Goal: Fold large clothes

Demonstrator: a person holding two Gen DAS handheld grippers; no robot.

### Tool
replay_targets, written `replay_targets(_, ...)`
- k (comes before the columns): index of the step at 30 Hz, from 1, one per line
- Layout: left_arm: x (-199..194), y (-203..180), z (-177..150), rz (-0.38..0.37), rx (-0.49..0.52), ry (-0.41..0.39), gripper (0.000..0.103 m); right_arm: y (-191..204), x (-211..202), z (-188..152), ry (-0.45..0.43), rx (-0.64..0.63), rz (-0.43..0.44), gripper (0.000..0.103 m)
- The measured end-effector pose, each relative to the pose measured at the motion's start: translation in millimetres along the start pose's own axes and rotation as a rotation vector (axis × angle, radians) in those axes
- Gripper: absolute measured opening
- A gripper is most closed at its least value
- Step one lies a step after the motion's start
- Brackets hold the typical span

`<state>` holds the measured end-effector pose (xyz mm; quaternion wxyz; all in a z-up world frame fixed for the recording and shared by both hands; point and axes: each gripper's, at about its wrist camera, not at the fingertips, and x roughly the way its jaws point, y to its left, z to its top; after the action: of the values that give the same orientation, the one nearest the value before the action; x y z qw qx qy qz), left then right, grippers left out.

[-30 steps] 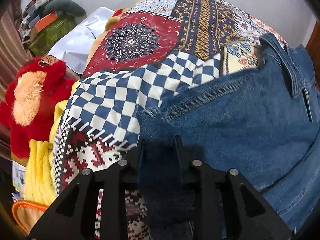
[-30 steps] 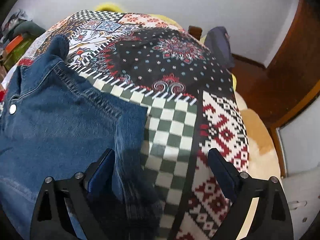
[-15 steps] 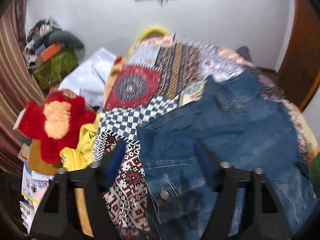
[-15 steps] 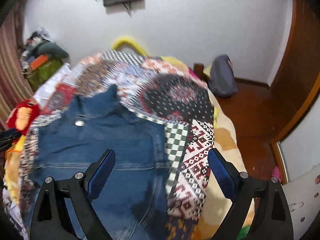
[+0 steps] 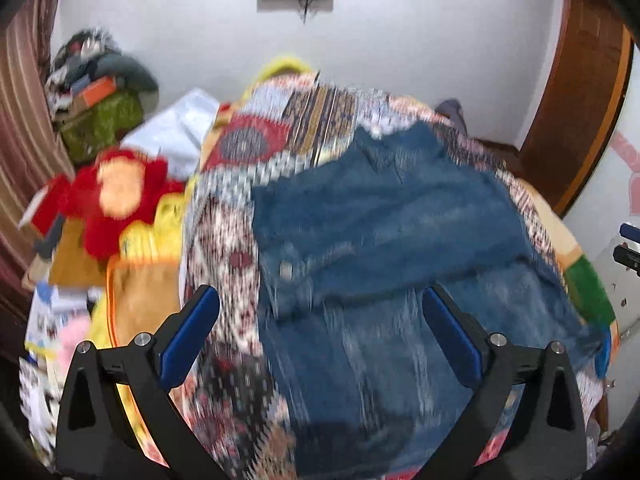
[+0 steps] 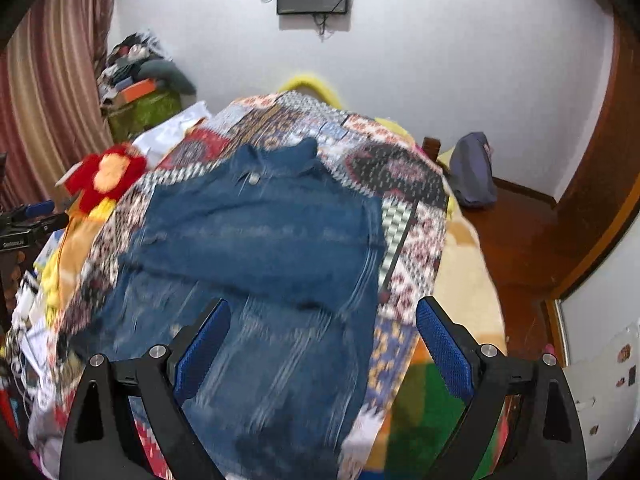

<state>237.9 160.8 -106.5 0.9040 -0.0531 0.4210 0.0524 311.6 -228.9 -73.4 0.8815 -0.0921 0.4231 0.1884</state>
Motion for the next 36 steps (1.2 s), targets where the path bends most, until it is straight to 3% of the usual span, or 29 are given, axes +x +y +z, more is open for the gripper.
replay_targets(5, 19.6, 15.0, -55.4, 0.004, -0.065, 0.12, 0.102, -7.2, 16.6, -49.0, 0.092, 0.079, 0.021, 0.093)
replay_targets(8, 32.0, 30.4, -82.8, -0.045, -0.161, 0.202, 0.102, -20.6, 32.8, -73.1, 0.166, 0.182, 0.05, 0.093)
replay_targets(12, 46.2, 42.9, -110.6, -0.112, -0.263, 0.265, 0.102, -42.8, 52.9, -101.5, 0.25, 0.347, 0.167, 0.093)
replay_targets(15, 53.3, 42.5, -124.8, -0.177, -0.311, 0.295, 0.102, -52.8, 60.5, -117.0, 0.277, 0.421, 0.203, 0.093)
replay_targets(21, 69.0, 35.8, -146.6, -0.195, -0.344, 0.363, 0.102, -53.5, 66.5, -129.4, 0.28, 0.469, 0.264, 0.09)
replay_targets(23, 72.5, 35.9, -148.9, -0.209, -0.357, 0.371, 0.101, -50.1, 65.8, -131.5, 0.264, 0.458, 0.25, 0.083)
replay_targets(25, 74.1, 35.1, -148.9, -0.232, -0.368, 0.367, 0.094, -48.1, 63.3, -130.8, 0.245, 0.45, 0.244, 0.075)
replay_targets(27, 74.3, 31.2, -148.0, -0.271, -0.372, 0.366, 0.078, -48.2, 61.2, -129.0, 0.237, 0.444, 0.235, 0.066)
replay_targets(29, 73.4, 27.5, -145.1, -0.284, -0.362, 0.356, 0.07, -49.8, 59.1, -126.7, 0.231, 0.435, 0.224, 0.057)
replay_targets(33, 64.7, 15.9, -135.9, -0.23, -0.287, 0.316, 0.053, -48.7, 44.6, -116.4, 0.17, 0.382, 0.123, 0.057)
replay_targets(36, 58.0, 9.8, -130.6, -0.186, -0.234, 0.289, 0.041, -47.9, 33.7, -109.1, 0.146, 0.367, 0.133, 0.057)
